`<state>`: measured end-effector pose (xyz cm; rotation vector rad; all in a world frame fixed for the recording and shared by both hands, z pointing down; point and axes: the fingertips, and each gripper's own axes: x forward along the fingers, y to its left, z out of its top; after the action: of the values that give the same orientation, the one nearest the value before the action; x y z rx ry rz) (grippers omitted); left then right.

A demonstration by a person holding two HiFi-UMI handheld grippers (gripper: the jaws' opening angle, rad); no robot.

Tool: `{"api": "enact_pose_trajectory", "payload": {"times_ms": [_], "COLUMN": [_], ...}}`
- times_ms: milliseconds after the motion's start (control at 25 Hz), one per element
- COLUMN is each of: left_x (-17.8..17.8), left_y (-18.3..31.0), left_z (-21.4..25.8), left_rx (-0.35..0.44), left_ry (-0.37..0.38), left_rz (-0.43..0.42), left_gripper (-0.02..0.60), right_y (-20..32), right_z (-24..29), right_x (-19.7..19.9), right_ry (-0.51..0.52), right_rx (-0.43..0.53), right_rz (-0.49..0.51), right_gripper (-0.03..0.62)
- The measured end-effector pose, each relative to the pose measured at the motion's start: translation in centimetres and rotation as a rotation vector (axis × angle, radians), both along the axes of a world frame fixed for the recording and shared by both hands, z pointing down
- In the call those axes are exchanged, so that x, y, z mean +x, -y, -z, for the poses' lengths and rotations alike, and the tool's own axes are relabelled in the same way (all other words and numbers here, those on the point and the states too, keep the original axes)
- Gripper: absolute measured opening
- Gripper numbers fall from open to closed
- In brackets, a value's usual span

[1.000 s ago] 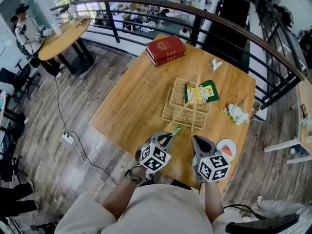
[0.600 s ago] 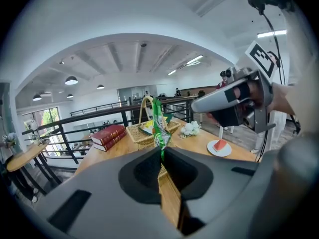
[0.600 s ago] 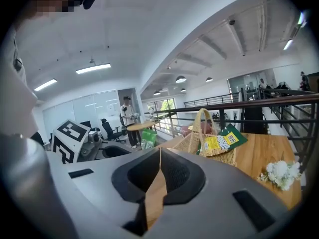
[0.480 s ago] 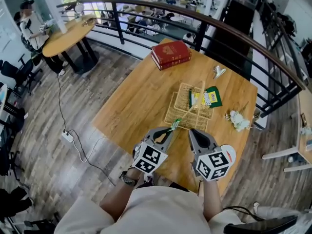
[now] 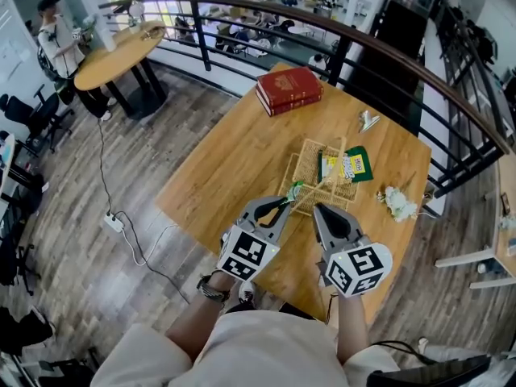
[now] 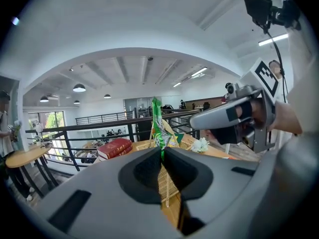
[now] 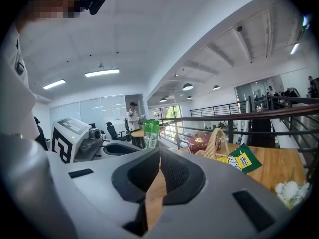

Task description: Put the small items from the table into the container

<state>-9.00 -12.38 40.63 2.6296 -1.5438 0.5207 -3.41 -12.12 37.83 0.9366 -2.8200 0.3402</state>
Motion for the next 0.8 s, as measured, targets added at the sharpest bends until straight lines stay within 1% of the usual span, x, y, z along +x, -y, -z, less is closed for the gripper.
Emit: {"api": "enact_pose_trajectory", "payload": {"times_ms": [240,360,600,800], "left_x": [0.4,0.9,1.5,2.5], "left_y": [3.6,6.0,10.8,13.2], "left_z": [-0.2,-1.0,-3.7,-5.9], "left_rx": [-0.004,-0.018,-0.077,-0.133], "left_ry": [-0.041,-0.047,-0.054,-0.042], "left_rz": [0.016,0.011,0.014,-0.008], "left_gripper": [0.028,0.028,0.028,0.028], "right_y": [1.7,2.8,4.6,5.5], "right_z": [-0.1,-0.5,-1.3,-2.3], "right_x": [-0.1,0.3,1.7,2.8], "right_ry": [0.004,0.000,-0.011,-0.020], "right_rx": [-0.005,-0.013,-0.032,-0.058], "right_rz": [-0.014,-0.026,-0.062,-0.096], "right_gripper": [0.020,0.020,0.020,0.020]}}
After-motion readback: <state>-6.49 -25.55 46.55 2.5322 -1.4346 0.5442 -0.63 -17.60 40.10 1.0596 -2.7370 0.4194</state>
